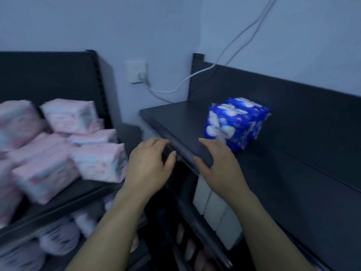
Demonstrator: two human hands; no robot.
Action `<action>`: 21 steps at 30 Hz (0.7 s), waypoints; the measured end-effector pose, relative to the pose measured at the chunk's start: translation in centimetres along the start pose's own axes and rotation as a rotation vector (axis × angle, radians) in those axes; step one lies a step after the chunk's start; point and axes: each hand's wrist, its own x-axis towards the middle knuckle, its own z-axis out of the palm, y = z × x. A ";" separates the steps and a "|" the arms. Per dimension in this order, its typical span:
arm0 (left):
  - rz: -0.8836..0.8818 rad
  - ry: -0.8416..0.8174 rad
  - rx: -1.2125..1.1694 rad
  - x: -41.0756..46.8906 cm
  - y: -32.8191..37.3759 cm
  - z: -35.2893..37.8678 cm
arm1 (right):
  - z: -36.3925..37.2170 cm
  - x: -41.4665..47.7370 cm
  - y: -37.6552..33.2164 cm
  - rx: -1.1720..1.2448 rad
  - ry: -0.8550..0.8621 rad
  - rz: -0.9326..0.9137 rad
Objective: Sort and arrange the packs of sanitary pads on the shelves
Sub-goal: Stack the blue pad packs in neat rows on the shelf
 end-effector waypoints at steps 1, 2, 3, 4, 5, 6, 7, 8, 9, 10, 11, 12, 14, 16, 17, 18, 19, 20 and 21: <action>-0.020 0.019 0.024 -1.1 -0.5 -1.4 | 0.5 -0.1 -1.2 0.031 -0.030 -0.018; -0.039 0.052 0.043 -2.2 -1.1 -2.8 | 1.0 -0.2 -2.6 0.051 -0.059 -0.041; -0.060 0.090 0.061 -3.4 -1.8 -4.1 | 1.6 -0.3 -3.9 0.069 -0.073 -0.076; -0.085 0.123 0.083 -4.6 -2.5 -5.6 | 2.2 -0.6 -5.3 0.090 -0.067 -0.125; -0.116 0.153 0.107 -5.9 -3.2 -7.0 | 3.0 -0.8 -6.7 0.118 -0.052 -0.177; -0.155 0.179 0.133 -7.1 -3.9 -8.4 | 3.7 -1.1 -8.3 0.151 -0.047 -0.220; -0.195 0.204 0.164 -8.5 -4.7 -9.8 | 4.4 -1.3 -10.0 0.185 -0.066 -0.247; -0.231 0.223 0.198 -10.0 -5.5 -11.2 | 5.1 -1.6 -11.7 0.209 -0.095 -0.270; -0.259 0.243 0.232 -11.5 -6.4 -12.6 | 5.9 -1.9 -13.5 0.227 -0.124 -0.297; -0.289 0.259 0.263 -13.1 -7.2 -14.0 | 6.6 -2.2 -15.3 0.246 -0.145 -0.332; -0.323 0.281 0.295 -14.8 -7.9 -15.4 | 7.3 -2.7 -17.3 0.271 -0.167 -0.367; -0.363 0.303 0.322 -16.5 -8.5 -16.9 | 8.0 -3.2 -19.3 0.304 -0.201 -0.397; -0.447 0.344 0.379 -19.9 -9.7 -19.8 | 9.1 -4.5 -23.5 0.348 -0.265 -0.464; -0.523 0.371 0.449 -23.4 -10.7 -22.7 | 10.4 -6.0 -27.9 0.393 -0.293 -0.546; -0.557 0.386 0.484 -25.2 -11.2 -24.3 | 11.1 -6.9 -30.2 0.420 -0.312 -0.575; -0.591 0.403 0.519 -27.1 -11.6 -25.9 | 11.6 -7.9 -32.5 0.443 -0.328 -0.607; -0.625 0.419 0.552 -29.0 -12.1 -27.5 | 12.2 -9.0 -34.8 0.464 -0.345 -0.644; -0.658 0.431 0.579 -31.0 -12.5 -29.1 | 12.6 -10.2 -37.1 0.479 -0.364 -0.674; -0.690 0.439 0.601 -33.1 -12.9 -30.8 | 13.1 -11.6 -39.3 0.494 -0.385 -0.694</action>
